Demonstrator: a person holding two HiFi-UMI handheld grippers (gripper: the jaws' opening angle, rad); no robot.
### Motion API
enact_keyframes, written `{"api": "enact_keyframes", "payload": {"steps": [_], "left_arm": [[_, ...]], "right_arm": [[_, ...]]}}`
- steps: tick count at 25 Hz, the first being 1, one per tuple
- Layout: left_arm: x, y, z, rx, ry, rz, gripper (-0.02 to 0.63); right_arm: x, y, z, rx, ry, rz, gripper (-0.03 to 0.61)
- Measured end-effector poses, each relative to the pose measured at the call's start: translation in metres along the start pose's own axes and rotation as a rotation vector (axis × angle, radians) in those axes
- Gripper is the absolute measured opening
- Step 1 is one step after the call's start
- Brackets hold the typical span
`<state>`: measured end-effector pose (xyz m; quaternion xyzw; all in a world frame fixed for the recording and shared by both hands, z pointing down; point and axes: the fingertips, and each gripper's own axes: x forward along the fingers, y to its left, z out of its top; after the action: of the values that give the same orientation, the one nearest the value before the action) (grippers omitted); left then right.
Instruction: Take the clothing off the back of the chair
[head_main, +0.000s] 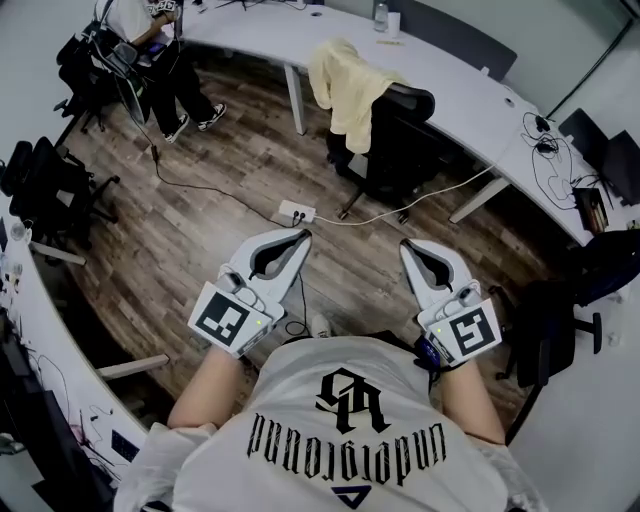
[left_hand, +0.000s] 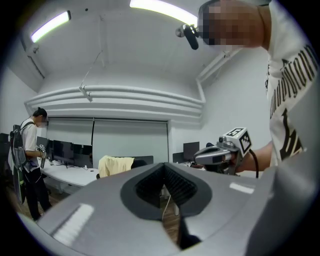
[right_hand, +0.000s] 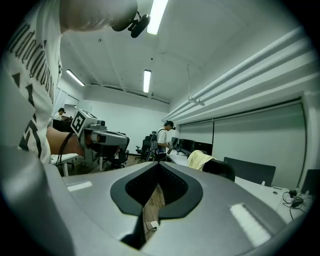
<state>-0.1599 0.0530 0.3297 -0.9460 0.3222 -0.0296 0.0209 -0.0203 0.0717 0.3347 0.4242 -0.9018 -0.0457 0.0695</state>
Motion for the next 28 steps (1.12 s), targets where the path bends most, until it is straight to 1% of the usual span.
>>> {"api": "enact_keyframes", "payload": {"steps": [4,12,14,17,20,24,28], "left_arm": [[0.002,0.018,-0.009,0.001,-0.007,-0.026,0.05],[0.03,0.037,-0.024,-0.028,0.03,-0.019,0.051],[0.038,0.045,-0.025,-0.009,0.028,-0.007,0.051],[0.054,0.055,-0.028,0.004,0.04,0.017,0.05],[0.074,0.07,-0.032,-0.002,0.054,0.047,0.05],[0.112,0.087,-0.028,-0.004,0.054,0.083,0.051],[0.155,0.097,-0.026,-0.008,0.079,0.114,0.051]], "right_arm": [[0.018,-0.003,-0.004,0.012,0.019,-0.016,0.006],[0.043,-0.028,-0.02,0.034,0.025,0.002,0.006],[0.051,-0.038,-0.022,0.038,0.02,0.017,0.006],[0.064,-0.058,-0.026,0.039,0.019,0.049,0.006],[0.08,-0.082,-0.029,0.038,0.015,0.079,0.006],[0.099,-0.122,-0.03,0.029,0.01,0.123,0.006],[0.113,-0.166,-0.03,0.016,0.002,0.162,0.006]]}}
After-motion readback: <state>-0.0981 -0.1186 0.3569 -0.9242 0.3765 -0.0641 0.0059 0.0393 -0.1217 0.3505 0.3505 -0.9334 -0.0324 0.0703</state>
